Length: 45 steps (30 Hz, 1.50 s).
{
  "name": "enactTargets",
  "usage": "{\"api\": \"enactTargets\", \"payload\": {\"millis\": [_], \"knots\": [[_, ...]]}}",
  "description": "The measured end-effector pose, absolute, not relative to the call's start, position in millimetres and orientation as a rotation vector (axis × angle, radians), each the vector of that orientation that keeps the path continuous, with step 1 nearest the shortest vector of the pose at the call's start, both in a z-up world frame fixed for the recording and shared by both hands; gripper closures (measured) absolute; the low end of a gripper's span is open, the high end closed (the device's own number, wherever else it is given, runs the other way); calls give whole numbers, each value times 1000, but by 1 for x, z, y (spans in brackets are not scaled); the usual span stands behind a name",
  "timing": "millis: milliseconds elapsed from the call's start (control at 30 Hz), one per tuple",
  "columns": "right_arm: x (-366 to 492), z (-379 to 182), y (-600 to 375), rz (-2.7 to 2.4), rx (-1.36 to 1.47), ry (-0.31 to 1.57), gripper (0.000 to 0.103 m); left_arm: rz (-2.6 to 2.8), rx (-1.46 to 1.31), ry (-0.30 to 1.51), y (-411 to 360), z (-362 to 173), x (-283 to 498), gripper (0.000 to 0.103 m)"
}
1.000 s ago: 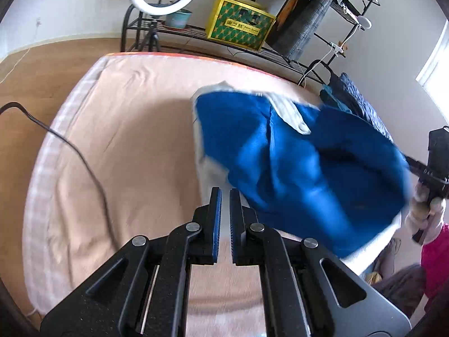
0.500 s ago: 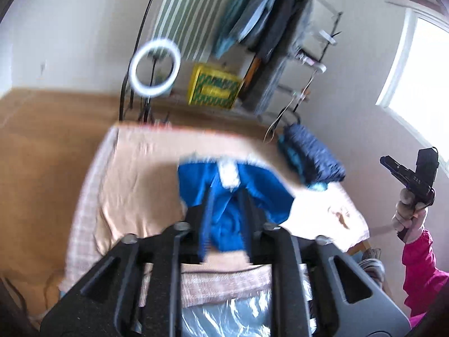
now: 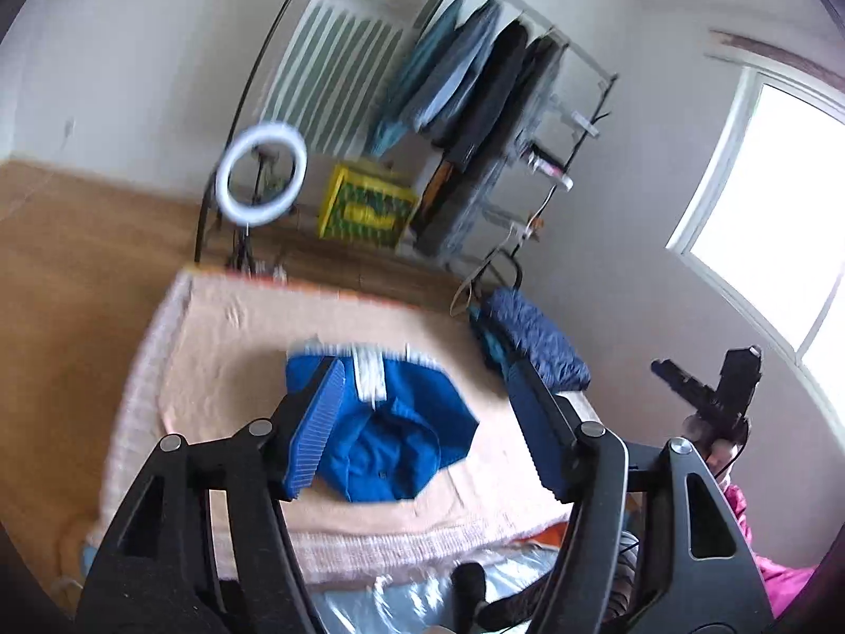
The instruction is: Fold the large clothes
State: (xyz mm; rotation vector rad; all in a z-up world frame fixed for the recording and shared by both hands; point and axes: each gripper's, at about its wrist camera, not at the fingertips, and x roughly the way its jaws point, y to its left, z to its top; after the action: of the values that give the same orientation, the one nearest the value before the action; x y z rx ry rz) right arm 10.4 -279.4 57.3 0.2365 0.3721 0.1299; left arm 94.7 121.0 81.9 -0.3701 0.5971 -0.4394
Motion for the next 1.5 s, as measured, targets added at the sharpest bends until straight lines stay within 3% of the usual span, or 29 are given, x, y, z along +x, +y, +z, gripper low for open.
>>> {"api": "enactTargets", "payload": {"millis": [433, 700, 733, 767, 833, 900, 933, 1000, 1100, 1233, 1400, 1500], "knots": [[153, -145, -299, 133, 466, 802, 32, -403, -790, 977, 123, -155, 262, 37], [192, -202, -309, 145, 564, 904, 32, -333, -996, 1137, 140, -261, 299, 37], [193, -205, -310, 146, 575, 909, 32, -341, -1015, 1143, 139, -267, 301, 42], [195, -210, -310, 152, 581, 916, 34, -343, -1030, 1150, 137, -273, 302, 48], [199, -217, -311, 159, 583, 928, 40, -348, -1044, 1168, 132, -279, 304, 71], [203, -222, -311, 185, 603, 935, 62, -352, -1036, 1156, 129, -277, 304, 81], [205, -225, -312, 198, 617, 940, 66, -354, -1009, 1149, 127, -272, 303, 90], [207, -227, -311, 230, 632, 940, 88, -357, -965, 1131, 123, -260, 299, 96], [210, -222, -311, 295, 684, 937, 102, -372, -864, 1057, 111, -223, 284, 99], [202, -208, -332, 322, 679, 887, 103, -342, -722, 1027, 98, -206, 270, 100], [206, -265, -342, 163, 691, 1068, 103, -252, -586, 1151, 77, -251, 277, 100], [207, -257, -328, 133, 568, 1073, 103, -250, -529, 1138, 74, -242, 274, 99]]}}
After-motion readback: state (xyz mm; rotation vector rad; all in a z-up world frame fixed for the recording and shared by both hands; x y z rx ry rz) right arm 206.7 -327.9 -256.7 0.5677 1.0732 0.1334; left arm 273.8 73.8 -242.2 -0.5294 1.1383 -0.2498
